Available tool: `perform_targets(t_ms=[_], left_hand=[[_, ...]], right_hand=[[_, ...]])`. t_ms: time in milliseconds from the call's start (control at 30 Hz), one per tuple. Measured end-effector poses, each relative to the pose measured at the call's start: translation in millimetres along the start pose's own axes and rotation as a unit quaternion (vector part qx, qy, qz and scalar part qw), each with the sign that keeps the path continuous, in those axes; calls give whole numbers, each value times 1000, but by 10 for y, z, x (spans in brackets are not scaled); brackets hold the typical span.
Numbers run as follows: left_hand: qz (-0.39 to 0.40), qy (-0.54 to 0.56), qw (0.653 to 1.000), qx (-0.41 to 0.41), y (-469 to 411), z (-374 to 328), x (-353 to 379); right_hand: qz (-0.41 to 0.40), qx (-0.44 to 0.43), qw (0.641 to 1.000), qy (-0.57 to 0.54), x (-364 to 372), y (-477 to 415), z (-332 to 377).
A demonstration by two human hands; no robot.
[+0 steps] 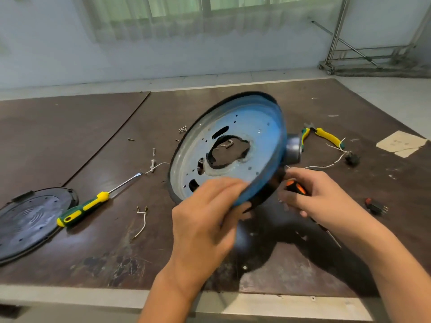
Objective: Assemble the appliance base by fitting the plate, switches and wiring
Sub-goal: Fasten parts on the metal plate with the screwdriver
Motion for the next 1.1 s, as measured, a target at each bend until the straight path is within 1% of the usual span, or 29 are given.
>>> perform_targets(t_ms=[67, 133, 200, 300, 367, 400, 500, 600, 667, 700, 767, 867, 933, 1000, 1067, 1100], left_hand=[[-60, 59, 994, -66, -49, -50, -68], [-106, 93, 985, -101, -93, -112, -128], [-121, 119, 978, -122, -106, -167, -158], [-152, 160, 962, -158, -124, -198, -189], [-173, 219, 940, -195, -172, -175, -238], [-171, 263, 925, -212, -202, -155, -270], [-156, 371, 879, -255, -252, -62, -335], [-173, 433, 829, -308, -258, 11, -336], [-186, 456, 801, -339, -269, 51, -337], [-189, 460, 794, -350, -276, 68, -340], [-192, 462, 786, -363, -283, 90, -353], [-192, 460, 783, -372, -284, 123, -374], [-188, 456, 783, -378, -279, 142, -385], [-181, 456, 784, -382, -274, 163, -379], [-164, 449, 793, -377, -273, 181, -370], [-147, 444, 803, -369, -273, 188, -367]], right_hand=[[-6, -25, 1000, -13, 36, 0, 29], [3, -36, 999, -8, 88, 1, 65], [28, -53, 998, 11, 165, 0, 110], [67, -93, 993, 10, 347, -7, 191], [81, -116, 990, 0, 480, -9, 231], [81, -124, 989, 4, 537, -11, 240], [68, -135, 986, 63, 651, -11, 248], [55, -129, 983, 119, 687, -18, 267], [43, -132, 983, 120, 682, -25, 276], [40, -134, 984, 114, 679, -27, 278], [35, -134, 985, 101, 675, -26, 276], [26, -110, 989, 90, 686, -26, 245], [22, -98, 990, 98, 692, -29, 221], [13, -104, 987, 118, 688, -39, 203], [3, -108, 987, 117, 669, -48, 183], [2, -105, 989, 102, 659, -51, 173]])
Point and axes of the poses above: each hand's wrist, its own y-axis away from the middle knuckle, its own x-axis out of the palm, z = x × y, the point moved 1 cm from there along -y, towards the middle knuckle, and after that the axes turned 13 degrees about -x, right-handed, at the moved point
